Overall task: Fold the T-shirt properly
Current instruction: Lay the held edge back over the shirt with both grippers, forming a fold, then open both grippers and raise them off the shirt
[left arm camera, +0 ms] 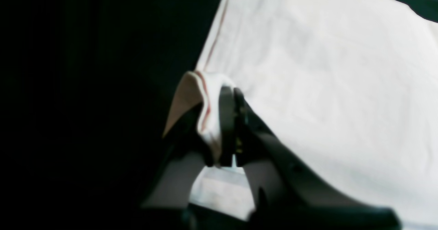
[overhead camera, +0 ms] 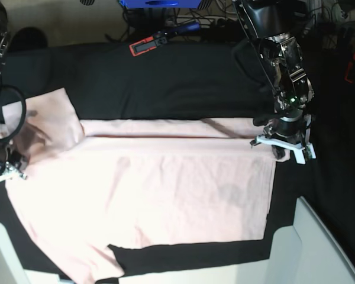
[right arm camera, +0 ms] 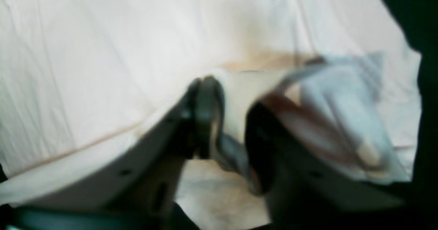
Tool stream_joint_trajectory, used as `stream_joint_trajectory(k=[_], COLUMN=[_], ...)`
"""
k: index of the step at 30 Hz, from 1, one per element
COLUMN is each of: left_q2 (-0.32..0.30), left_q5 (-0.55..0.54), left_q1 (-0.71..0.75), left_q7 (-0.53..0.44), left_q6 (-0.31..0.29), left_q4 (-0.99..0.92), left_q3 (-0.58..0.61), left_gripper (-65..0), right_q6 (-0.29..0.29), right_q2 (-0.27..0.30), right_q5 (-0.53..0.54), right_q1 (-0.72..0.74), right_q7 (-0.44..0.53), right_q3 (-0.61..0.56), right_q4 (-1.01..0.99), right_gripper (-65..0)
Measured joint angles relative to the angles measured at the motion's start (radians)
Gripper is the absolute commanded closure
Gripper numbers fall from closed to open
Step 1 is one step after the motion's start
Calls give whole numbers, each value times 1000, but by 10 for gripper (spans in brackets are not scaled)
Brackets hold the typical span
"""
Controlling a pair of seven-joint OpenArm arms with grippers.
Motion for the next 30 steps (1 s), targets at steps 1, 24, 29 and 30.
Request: stream_joint_trajectory(k=[1, 24, 29, 30], left_q2=[-6, -56, -98, -98], left_q5=[1, 5, 2, 2], left_q1=[-1, 253, 320, 331], left_q7=[0, 4, -7, -7], left_q6=[-1, -4, -5, -4], left_q4=[2, 263, 274, 274], left_q3=[1, 2, 2, 1], left_gripper=[-190, -116, 0, 0], right_q6=[0, 8, 64, 70], right_q2=[-1, -168, -159, -154], right_q5=[0, -5, -2, -7], right_q1=[1, -379, -392, -389], right_q7=[-3, -181, -142, -133], right_q3=[12, 549, 560, 560], right_q4=[0, 467, 425, 386], right_gripper=[-309, -422, -422, -422])
